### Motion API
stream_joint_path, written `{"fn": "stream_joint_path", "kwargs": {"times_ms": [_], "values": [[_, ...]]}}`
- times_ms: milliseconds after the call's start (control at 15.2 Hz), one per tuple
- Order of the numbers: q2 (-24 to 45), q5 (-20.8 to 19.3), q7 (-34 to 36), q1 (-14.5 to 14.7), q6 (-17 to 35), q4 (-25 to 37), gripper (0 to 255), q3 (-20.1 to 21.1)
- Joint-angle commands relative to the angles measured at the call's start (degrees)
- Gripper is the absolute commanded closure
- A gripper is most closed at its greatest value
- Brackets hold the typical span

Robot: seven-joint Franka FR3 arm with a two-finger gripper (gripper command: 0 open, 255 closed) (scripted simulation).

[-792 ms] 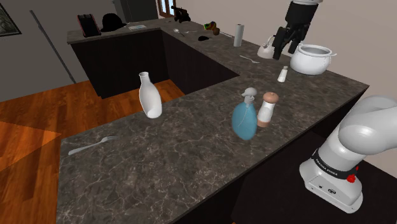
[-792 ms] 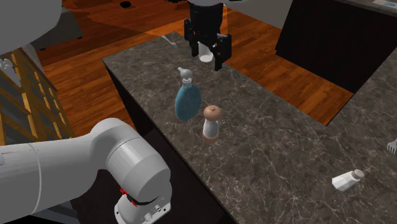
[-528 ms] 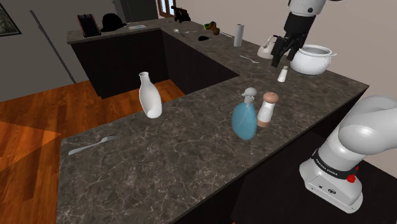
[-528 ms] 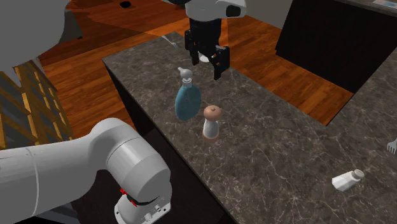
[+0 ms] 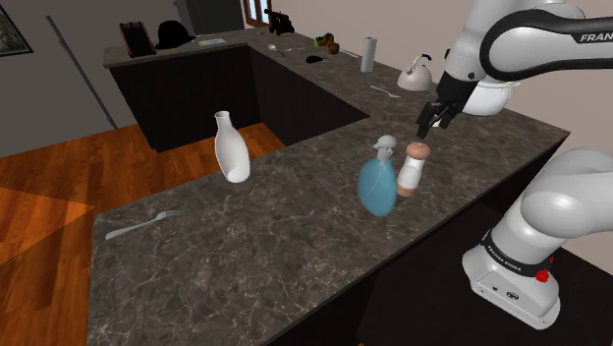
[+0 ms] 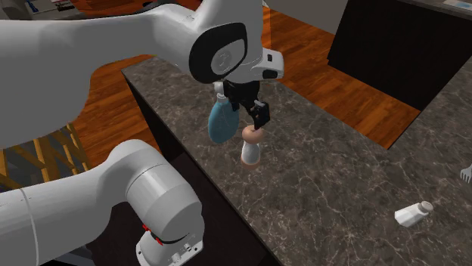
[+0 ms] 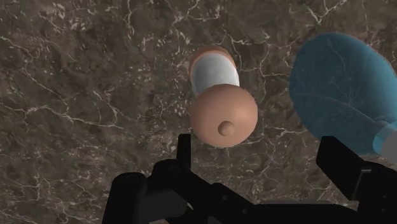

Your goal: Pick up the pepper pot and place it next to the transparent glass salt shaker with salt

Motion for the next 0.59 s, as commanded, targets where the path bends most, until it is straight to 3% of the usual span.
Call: {"fn": "stream_joint_path", "kwargs": {"times_ms": [0,528], "values": [[-0.7,-0.4,0.0,-0.6,4.7,-4.4,0,-0.3],[1.8,-0.9,0.0,-1.1,14.2,-10.7,0,-0.6]]}}
